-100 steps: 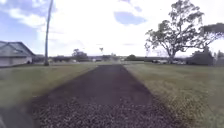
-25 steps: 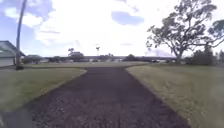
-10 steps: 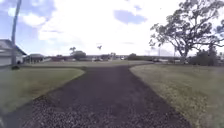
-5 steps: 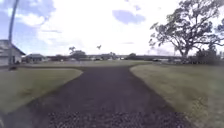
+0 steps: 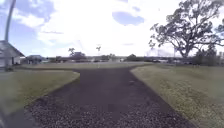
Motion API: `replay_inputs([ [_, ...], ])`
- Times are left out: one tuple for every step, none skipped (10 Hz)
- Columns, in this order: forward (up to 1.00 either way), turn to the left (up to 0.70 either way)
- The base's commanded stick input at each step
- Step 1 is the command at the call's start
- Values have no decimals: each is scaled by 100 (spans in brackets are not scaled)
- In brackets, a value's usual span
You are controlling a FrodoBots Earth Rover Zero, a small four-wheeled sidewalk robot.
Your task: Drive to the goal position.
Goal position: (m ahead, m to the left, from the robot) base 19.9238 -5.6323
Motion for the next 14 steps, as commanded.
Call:
replay_inputs([
  [50, 0],
  [50, 0],
  [50, 0],
  [50, 0],
  [50, 0],
  [50, 0],
  [50, 0],
  [50, 0],
  [50, 0],
  [50, 0],
  [50, 0],
  [50, 0],
  [50, 0],
  [50, 0],
])
